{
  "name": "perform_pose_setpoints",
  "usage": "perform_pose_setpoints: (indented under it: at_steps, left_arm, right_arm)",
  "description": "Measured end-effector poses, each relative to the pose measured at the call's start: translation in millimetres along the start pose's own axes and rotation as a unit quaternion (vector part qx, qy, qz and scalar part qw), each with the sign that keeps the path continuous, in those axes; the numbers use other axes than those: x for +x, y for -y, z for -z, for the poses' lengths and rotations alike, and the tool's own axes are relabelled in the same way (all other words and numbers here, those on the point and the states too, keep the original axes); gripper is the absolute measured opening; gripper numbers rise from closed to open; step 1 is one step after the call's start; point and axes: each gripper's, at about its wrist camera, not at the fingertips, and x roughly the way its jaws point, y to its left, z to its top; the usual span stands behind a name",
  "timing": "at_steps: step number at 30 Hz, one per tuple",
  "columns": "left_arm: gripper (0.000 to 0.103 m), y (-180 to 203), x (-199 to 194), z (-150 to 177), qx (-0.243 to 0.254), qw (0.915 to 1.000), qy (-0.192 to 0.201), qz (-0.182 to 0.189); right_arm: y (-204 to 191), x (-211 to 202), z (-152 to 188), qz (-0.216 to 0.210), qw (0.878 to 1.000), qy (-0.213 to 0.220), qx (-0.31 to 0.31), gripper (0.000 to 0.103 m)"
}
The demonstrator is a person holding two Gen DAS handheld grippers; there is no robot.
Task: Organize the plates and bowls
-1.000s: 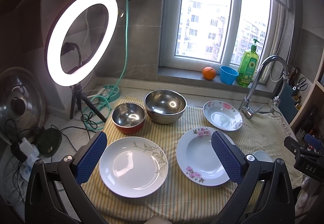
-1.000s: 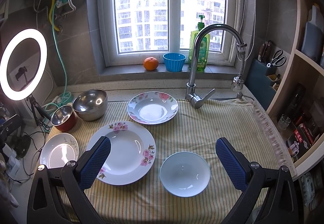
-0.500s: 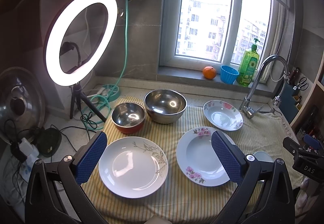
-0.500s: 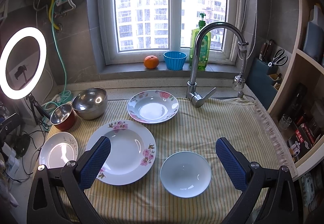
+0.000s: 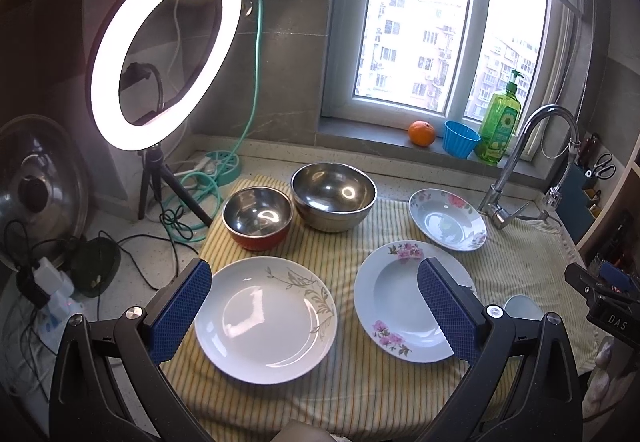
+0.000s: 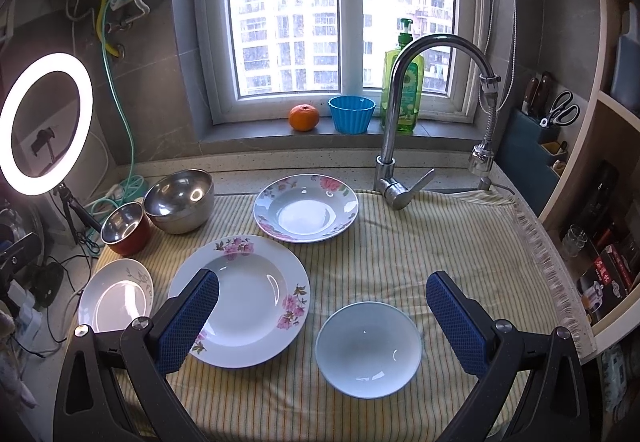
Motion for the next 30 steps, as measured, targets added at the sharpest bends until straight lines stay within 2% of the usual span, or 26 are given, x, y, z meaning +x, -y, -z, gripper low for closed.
perform_pose_setpoints:
  at_steps: [3, 8, 10, 14, 15, 17, 19, 21, 22, 23, 24, 25, 27, 28, 30]
  left_arm:
    - [0.102, -3, 6, 2, -0.003, 1.0, -0.009, 0.002]
    - [0.1, -6, 19, 4, -0.01, 0.9993, -0.031, 0.017]
    - [0.097, -6, 26, 5, -0.014, 0.9987, -0.043, 0.023]
    - [0.094, -8, 39, 9, -0.028, 0.9963, -0.069, 0.043]
    - [0.089, -8, 42, 11, -0.031, 0.9953, -0.077, 0.05]
    - [0.079, -7, 50, 15, -0.038, 0.9928, -0.094, 0.063]
    - [0.076, -8, 58, 21, -0.05, 0.9899, -0.112, 0.073]
    - [0.067, -7, 66, 26, -0.059, 0.9865, -0.128, 0.083]
    - [0.064, -6, 69, 29, -0.063, 0.985, -0.136, 0.087]
    - [0.054, -5, 72, 31, -0.065, 0.9831, -0.143, 0.093]
    - [0.047, -4, 76, 34, -0.068, 0.9812, -0.152, 0.099]
    - [0.045, -3, 80, 37, -0.071, 0.979, -0.16, 0.104]
    - [0.035, -2, 87, 43, -0.081, 0.974, -0.178, 0.116]
    - [0.033, -1, 90, 46, -0.085, 0.9714, -0.186, 0.121]
    - [0.031, 2, 95, 50, -0.089, 0.9682, -0.197, 0.126]
  right_arm:
    - [3, 5, -3, -0.009, 1.0, -0.001, -0.005, 0.102]
    - [7, 14, -10, -0.068, 0.998, -0.006, 0.002, 0.102]
    - [12, 24, -14, -0.1, 0.995, -0.022, 0.019, 0.102]
    - [20, 47, -23, -0.129, 0.989, -0.061, 0.021, 0.102]
    - [20, 53, -24, -0.134, 0.988, -0.071, 0.015, 0.101]
    - [19, 64, -28, -0.141, 0.986, -0.091, 0.001, 0.093]
    - [20, 78, -31, -0.144, 0.983, -0.112, -0.005, 0.08]
    - [21, 94, -32, -0.153, 0.979, -0.135, -0.002, 0.074]
    - [22, 102, -31, -0.158, 0.976, -0.149, 0.0, 0.067]
    - [22, 111, -30, -0.163, 0.973, -0.165, -0.001, 0.062]
    - [21, 120, -28, -0.169, 0.969, -0.181, -0.002, 0.051]
    - [20, 128, -26, -0.173, 0.965, -0.196, -0.003, 0.045]
    - [18, 143, -22, -0.175, 0.96, -0.219, -0.004, 0.04]
    - [17, 148, -21, -0.176, 0.958, -0.228, -0.007, 0.035]
    - [15, 159, -20, -0.175, 0.954, -0.243, -0.014, 0.033]
